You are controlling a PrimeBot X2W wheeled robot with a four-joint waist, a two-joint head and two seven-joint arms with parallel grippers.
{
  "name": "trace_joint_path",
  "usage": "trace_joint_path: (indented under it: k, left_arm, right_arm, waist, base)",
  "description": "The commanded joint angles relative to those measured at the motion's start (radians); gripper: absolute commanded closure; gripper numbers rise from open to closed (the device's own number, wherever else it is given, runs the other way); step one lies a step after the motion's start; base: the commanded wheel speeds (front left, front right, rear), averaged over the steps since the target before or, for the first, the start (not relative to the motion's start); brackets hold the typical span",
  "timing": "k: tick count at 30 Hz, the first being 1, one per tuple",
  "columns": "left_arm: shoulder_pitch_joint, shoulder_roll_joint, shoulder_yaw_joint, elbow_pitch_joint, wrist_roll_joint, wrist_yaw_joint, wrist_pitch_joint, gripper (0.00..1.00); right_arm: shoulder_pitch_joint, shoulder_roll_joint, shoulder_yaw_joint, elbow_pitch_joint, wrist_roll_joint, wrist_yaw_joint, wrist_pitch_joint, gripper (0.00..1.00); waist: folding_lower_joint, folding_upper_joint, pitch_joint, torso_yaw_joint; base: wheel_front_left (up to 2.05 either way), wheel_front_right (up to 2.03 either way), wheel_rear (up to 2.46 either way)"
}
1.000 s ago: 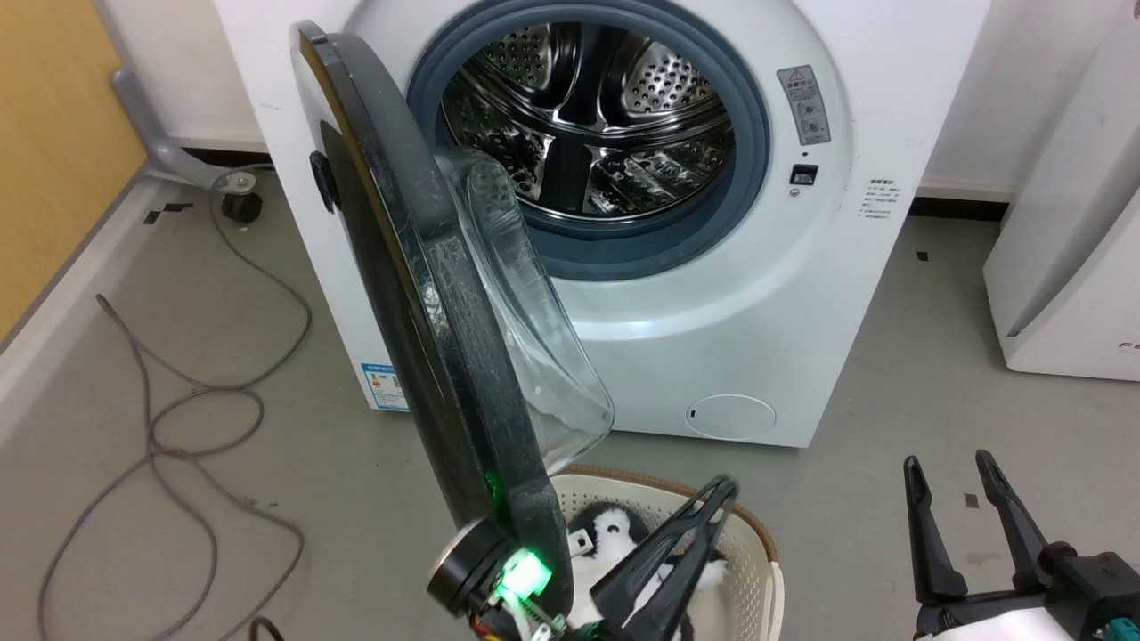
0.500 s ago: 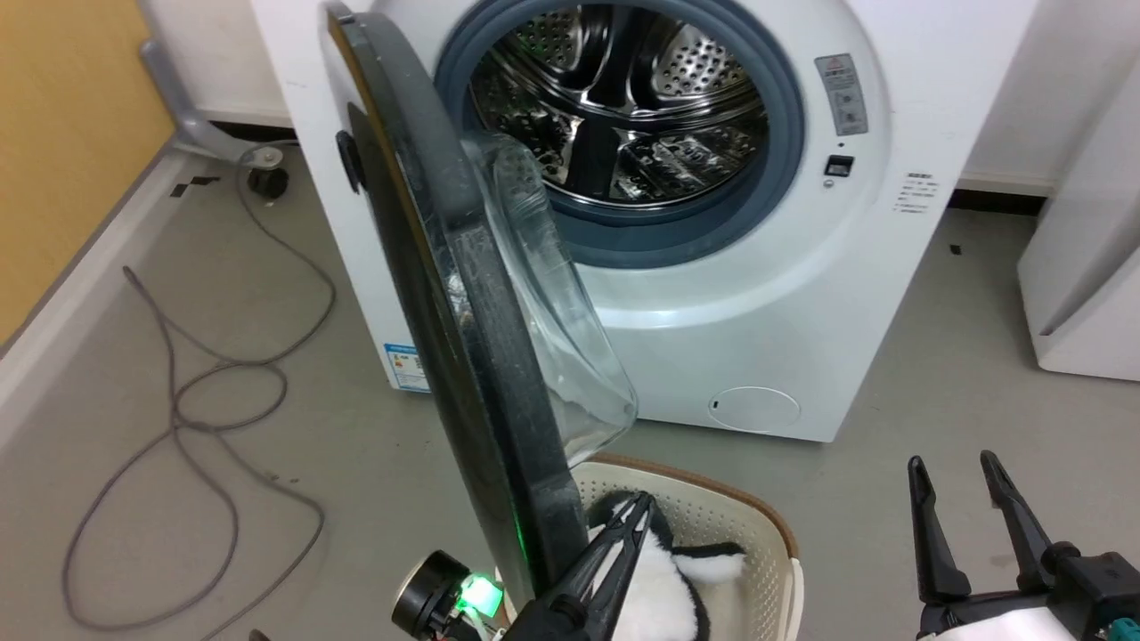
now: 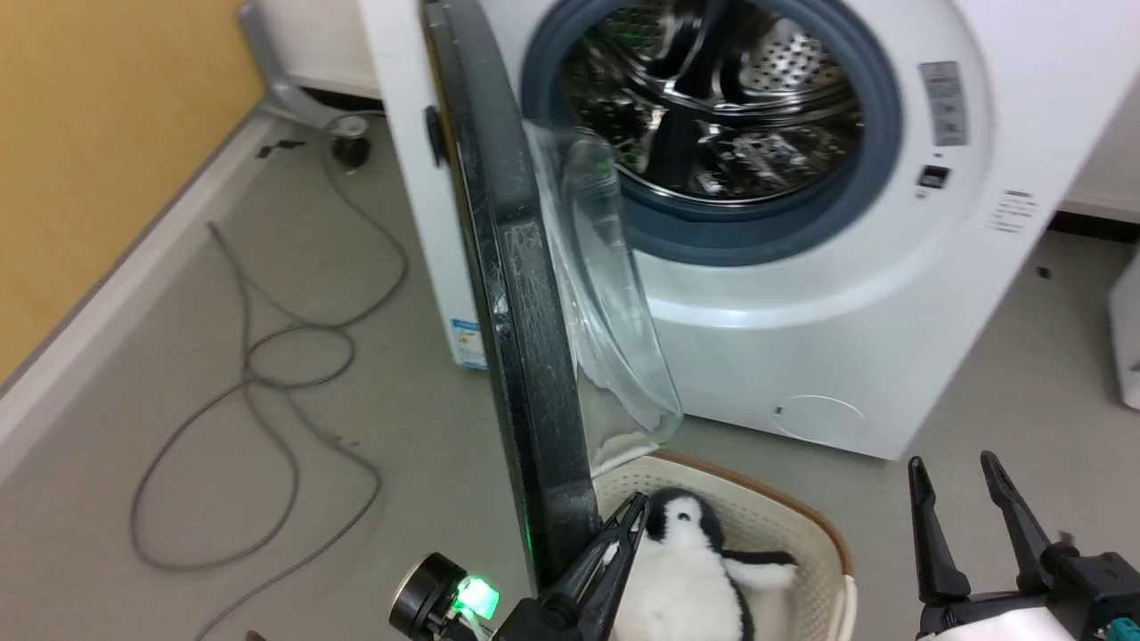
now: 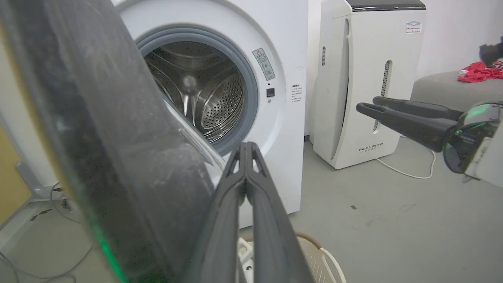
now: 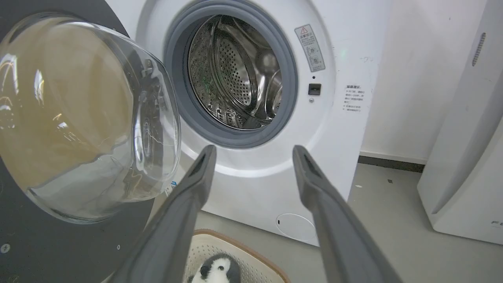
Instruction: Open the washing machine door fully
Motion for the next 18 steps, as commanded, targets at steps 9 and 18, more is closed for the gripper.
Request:
trace_joint_path:
  k: [9, 18]
  left_arm:
    - [0.032, 0.015, 0.011, -0.016, -0.002, 0.004, -0.004, 1.00]
    - [0.041, 0.020, 0.032, -0.025, -0.006, 0.016, -0.004, 1.00]
  right_arm:
    - [-0.006, 0.004, 0.004, -0.004, -0.002, 0.001, -0.005, 0.00]
    - [-0.011, 0.004, 0.006, -0.004, -0.009, 0.001, -0.005, 0.00]
  waist:
    - [0.0000, 0.0000, 0.007, 0.138]
    - [0.0000, 0.0000, 0.020, 0.255]
  base:
    - [0.00, 0.00, 0.00]
    - [0.00, 0.00, 0.00]
